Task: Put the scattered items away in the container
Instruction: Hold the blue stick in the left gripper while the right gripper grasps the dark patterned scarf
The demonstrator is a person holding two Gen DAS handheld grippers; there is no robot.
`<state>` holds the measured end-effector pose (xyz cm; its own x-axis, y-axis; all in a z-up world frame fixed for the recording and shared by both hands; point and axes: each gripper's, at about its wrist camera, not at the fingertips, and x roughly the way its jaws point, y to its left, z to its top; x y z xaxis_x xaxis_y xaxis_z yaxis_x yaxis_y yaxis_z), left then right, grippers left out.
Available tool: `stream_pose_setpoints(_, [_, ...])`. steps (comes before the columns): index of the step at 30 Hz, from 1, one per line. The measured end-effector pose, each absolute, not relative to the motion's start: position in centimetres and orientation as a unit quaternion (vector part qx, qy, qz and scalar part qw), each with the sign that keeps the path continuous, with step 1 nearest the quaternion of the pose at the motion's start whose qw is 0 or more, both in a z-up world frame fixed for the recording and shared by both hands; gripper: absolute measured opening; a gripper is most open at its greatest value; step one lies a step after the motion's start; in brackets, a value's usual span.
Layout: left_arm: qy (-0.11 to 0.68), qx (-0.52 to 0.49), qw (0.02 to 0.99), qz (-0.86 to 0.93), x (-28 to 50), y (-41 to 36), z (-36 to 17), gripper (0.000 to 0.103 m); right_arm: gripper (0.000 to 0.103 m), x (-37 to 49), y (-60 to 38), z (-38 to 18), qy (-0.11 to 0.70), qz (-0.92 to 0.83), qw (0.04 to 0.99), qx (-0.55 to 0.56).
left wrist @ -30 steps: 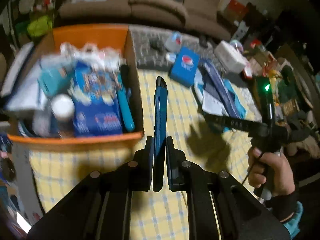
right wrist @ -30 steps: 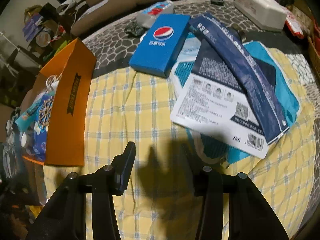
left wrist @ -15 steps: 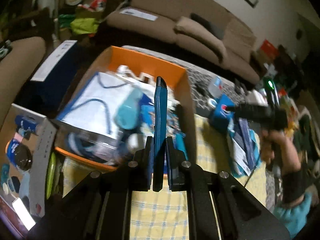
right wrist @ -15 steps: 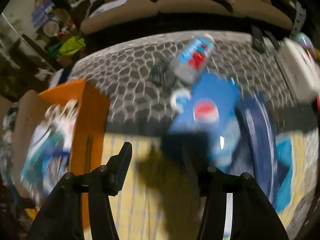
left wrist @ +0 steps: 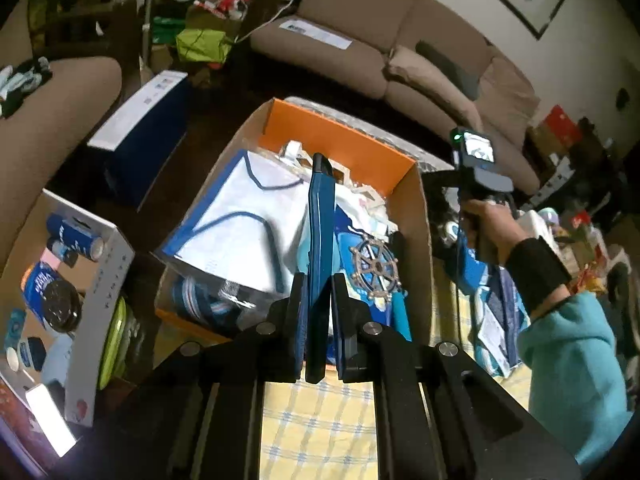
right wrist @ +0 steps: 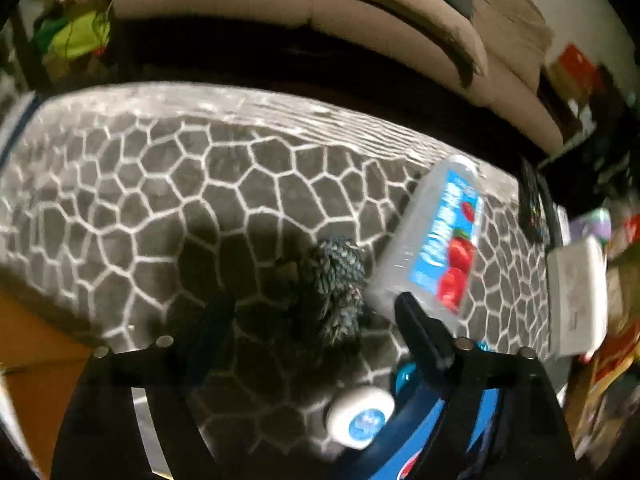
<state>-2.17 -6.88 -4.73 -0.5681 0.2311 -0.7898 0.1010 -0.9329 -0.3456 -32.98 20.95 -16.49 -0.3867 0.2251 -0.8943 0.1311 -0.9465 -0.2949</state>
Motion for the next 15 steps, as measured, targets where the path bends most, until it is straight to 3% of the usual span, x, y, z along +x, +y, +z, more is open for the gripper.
stream_pose_setpoints(1, [-0.182,-0.465,0.036,0.866,-2.3,-7.0,-4.9,0.01,0.056,-33.1,21.0,-17.0,-0.164,0.813,0.027,-0.558])
stream_pose_setpoints(2, [-0.186,-0.468,0.036,0.863,-2.5,-7.1,-5.0,0.01,0.041,-33.1,21.1,-17.8,-0.167,0.805,0.025,-0.568])
stream_pose_setpoints(4, [-0.194,-0.476,0.036,0.857,-2.7,-7.2,-5.3,0.01,0.027,-32.5,21.9,-17.8,-0.148,0.815,0.018,-0.559])
stream_pose_setpoints(5, [-0.198,-0.477,0.034,0.856,-2.7,-7.3,-5.4,0.01,0.011,-32.3,22.3,-17.8,-0.139,0.813,0.021,-0.565])
stream_pose_setpoints(15, [-0.162,-0.456,0.055,0.873,-1.4,-4.6,-3.7,0.01,0.009,-19.5,25.8,-9.0,-0.09,0.868,-0.044,-0.486])
